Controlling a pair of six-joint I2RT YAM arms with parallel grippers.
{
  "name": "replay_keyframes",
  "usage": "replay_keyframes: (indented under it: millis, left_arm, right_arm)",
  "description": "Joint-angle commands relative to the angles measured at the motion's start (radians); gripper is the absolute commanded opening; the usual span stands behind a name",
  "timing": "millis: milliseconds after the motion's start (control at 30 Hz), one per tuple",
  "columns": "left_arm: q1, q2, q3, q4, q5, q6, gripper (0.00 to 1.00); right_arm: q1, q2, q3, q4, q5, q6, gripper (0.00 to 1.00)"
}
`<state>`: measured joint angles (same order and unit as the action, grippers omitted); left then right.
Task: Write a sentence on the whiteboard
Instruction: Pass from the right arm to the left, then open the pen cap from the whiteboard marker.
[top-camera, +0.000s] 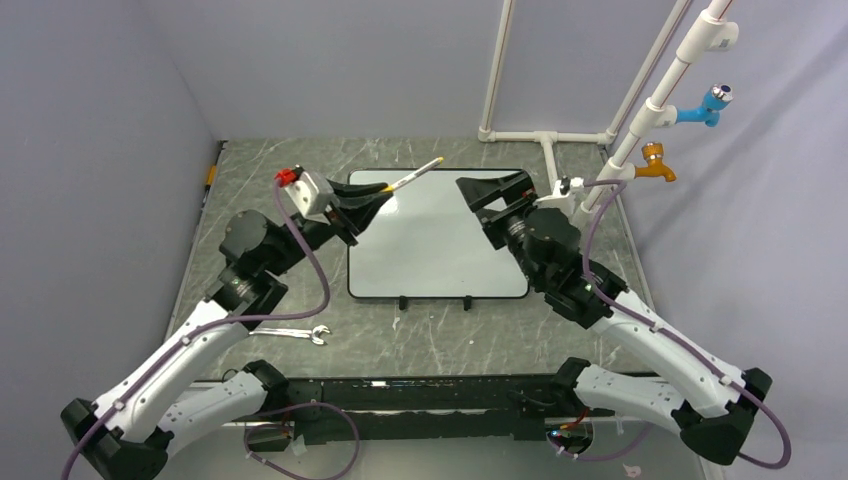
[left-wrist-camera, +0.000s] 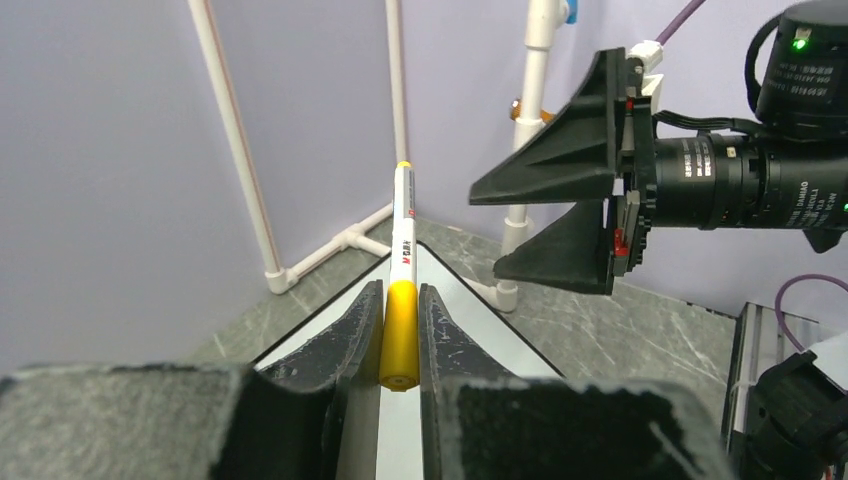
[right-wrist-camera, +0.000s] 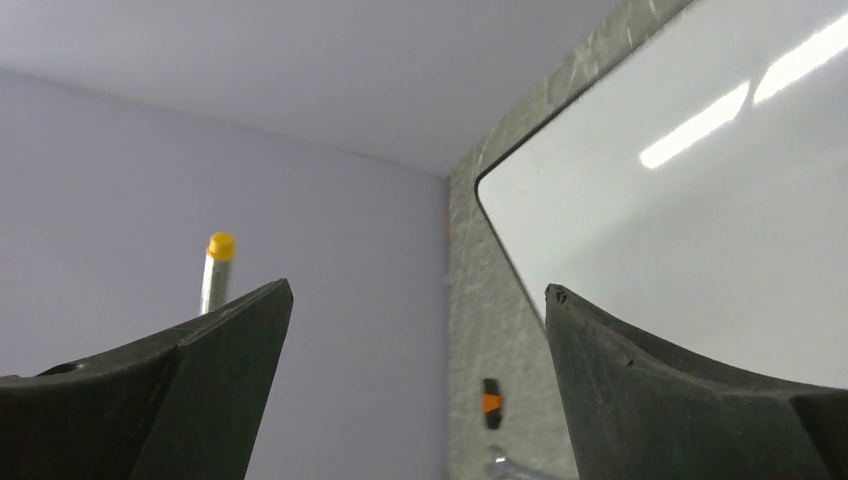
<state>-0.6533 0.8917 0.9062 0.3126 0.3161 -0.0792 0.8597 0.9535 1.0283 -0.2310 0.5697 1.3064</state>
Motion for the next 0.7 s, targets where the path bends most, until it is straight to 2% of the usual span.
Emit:
replay_keyframes:
  millis: [0,100,233,367,500,667]
  left_arm:
    - [0.057,-0.044,0.088,-0.141,0.006,0.007,0.00]
    - [0.154,-0.044,0.126,-0.199,0.118,-0.049,0.00]
    - [0.338,-0.029,0.139,-0.184,0.320,-0.201,0.00]
    - [0.432,0.049,0.176,-0.170,0.564,-0.310,0.00]
    - [0.441,0.108,0.146,0.008,0.740,-0.451,0.00]
    - [0.446,0.204,0.094,0.265,0.888,-0.676,0.00]
  right_arm:
    - [-0.104,-0.072,-0.079,0.248,-0.265,-0.376,0.99]
    - [-0.142,-0.074,-0.087,0.316,-0.415,-0.515,1.00]
    - [-0.178,0.000,0.016,0.244,-0.604,-0.647,1.00]
    - [-0.212,0.075,0.083,0.203,-0.823,-0.720,1.00]
    - [-0.267,0.100,0.081,0.239,-0.963,-0.712,1.00]
    - [-0.341,0.095,0.034,0.369,-1.130,-0.645,1.00]
